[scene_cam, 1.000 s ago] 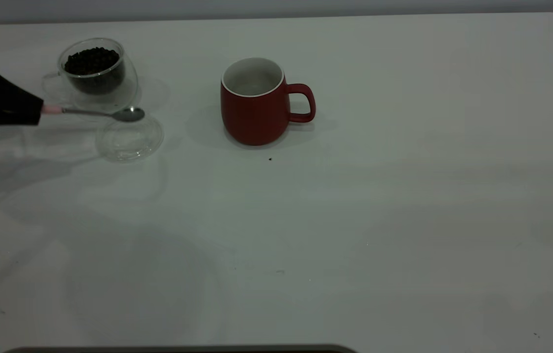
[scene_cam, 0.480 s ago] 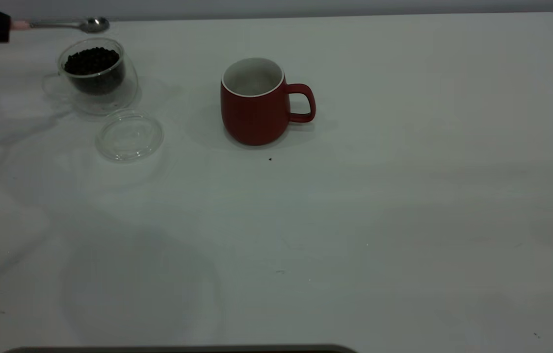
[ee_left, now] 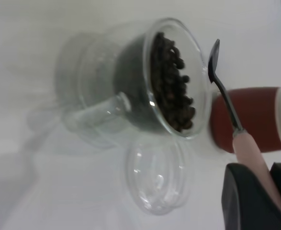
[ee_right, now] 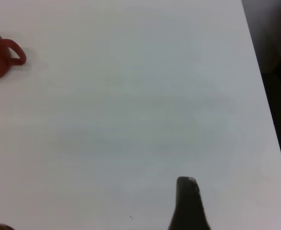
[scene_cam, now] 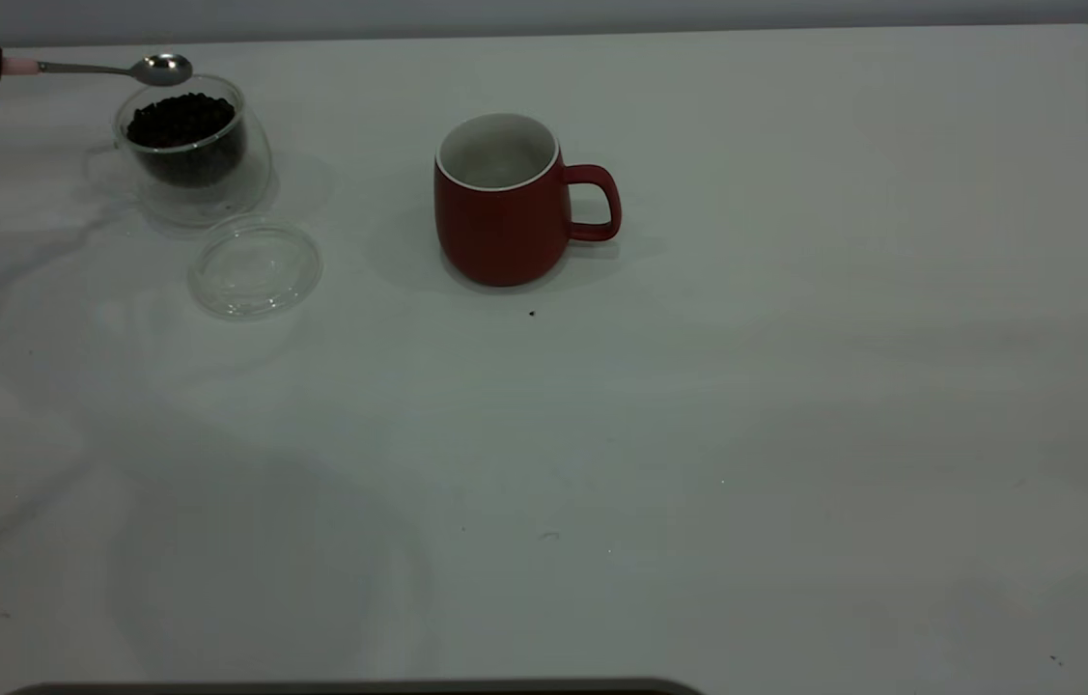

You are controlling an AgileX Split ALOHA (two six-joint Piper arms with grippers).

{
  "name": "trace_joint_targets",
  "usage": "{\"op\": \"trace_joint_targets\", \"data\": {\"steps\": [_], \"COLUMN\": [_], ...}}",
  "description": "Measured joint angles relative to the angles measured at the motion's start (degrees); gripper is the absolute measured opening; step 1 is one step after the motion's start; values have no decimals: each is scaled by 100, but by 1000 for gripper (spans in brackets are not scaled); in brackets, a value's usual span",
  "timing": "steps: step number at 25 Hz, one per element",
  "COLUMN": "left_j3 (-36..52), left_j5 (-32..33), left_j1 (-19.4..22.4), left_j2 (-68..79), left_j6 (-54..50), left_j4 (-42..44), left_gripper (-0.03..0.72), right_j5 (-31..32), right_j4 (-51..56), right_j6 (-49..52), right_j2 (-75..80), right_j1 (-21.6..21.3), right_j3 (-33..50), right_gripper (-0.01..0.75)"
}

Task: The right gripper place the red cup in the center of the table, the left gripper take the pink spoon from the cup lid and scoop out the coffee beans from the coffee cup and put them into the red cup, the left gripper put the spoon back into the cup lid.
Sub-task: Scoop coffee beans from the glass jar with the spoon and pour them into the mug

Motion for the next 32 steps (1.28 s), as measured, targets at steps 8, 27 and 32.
{"op": "trace_joint_targets", "data": {"steps": [8,27,32], "left_j3": [0,0,0], "left_j5": [-201,-296,-372], "left_j1": [0,-173,-185], "left_j2": [146,312,312], "left_j6": [182,504,504], "left_j4": [-11,-5,38], "left_gripper": [123,123,123], "right_j5": [5,5,5], "right_j4": [0,0,0], "right_j6": [0,0,0], "right_j2": [0,0,0], "right_j1": [0,0,0], "right_j3": [0,0,0], "right_gripper": [591,591,591]}}
